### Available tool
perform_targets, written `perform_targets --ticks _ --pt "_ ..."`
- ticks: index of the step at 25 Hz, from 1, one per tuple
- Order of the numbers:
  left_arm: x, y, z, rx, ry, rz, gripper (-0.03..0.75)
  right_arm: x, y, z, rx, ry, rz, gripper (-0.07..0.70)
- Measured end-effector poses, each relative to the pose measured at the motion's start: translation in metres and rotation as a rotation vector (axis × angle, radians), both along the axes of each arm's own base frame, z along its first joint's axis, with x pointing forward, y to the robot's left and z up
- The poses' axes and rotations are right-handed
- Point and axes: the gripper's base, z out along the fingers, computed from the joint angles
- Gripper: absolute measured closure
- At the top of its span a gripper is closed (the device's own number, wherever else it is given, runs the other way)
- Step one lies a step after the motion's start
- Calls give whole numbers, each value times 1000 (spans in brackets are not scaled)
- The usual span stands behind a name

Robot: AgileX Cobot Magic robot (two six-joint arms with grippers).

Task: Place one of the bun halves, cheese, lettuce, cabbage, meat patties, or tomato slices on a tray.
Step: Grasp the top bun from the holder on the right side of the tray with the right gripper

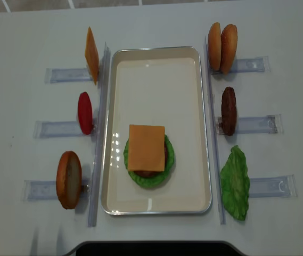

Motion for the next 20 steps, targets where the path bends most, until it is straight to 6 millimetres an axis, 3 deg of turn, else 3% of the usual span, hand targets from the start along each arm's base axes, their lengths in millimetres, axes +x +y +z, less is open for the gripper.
perform_targets --ticks 17,20 --pt "0 0 0 0 0 0 244 0 0 0 0 0 0 54" --pt "0 0 0 0 0 0 244 7 -1 0 2 47 -1 54"
